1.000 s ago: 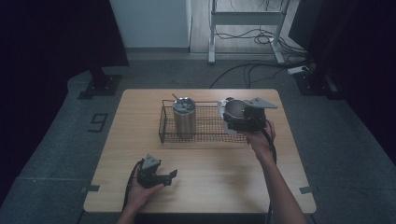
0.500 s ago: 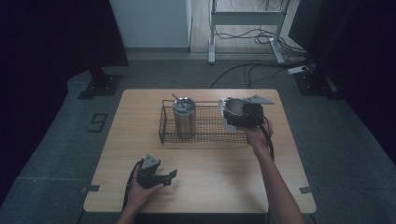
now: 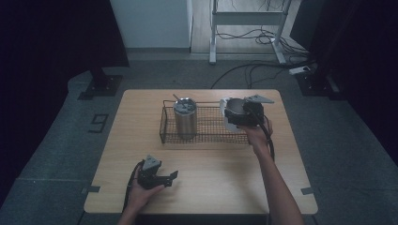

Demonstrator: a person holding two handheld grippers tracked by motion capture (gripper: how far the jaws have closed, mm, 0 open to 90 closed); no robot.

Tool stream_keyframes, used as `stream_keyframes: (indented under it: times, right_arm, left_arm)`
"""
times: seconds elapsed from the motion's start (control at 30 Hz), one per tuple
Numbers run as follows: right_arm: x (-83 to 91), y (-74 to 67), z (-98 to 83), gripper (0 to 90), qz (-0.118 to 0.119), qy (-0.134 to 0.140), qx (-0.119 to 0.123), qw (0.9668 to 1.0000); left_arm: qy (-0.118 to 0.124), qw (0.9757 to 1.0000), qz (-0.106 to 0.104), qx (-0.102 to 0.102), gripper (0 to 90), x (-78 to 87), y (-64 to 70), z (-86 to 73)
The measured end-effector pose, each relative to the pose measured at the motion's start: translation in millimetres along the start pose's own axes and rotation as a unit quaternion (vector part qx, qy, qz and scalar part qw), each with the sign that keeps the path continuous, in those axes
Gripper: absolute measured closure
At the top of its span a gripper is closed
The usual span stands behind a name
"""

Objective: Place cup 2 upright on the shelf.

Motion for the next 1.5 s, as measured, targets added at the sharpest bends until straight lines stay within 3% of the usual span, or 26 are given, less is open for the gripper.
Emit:
stream_keyframes:
  times: [0.5,1.5]
  right_arm:
    - [-11.0,-3.6,5.4,6.8,-0.001,-0.003,0.006,1.0000]
    - [-39.3,-0.8,-5.1,6.7,-0.014,-0.031,0.017,0.9993]
  left_arm:
    - [0.001,1.0000,-0.002,0.000,14.6,1.3,-0.4,0.0]
    - [-0.003,1.0000,-0.003,0.002,14.6,0.6,-1.7,-1.2]
Point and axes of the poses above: each handheld gripper's, and its own axes: x roughly backward along the jaws, z roughly out of its top, y roughly to its right, the point moved 3 cm from there along -x, roughly forward along the jaws, and after that the axes turned 2 degrees about -y, right-handed, at the moved point
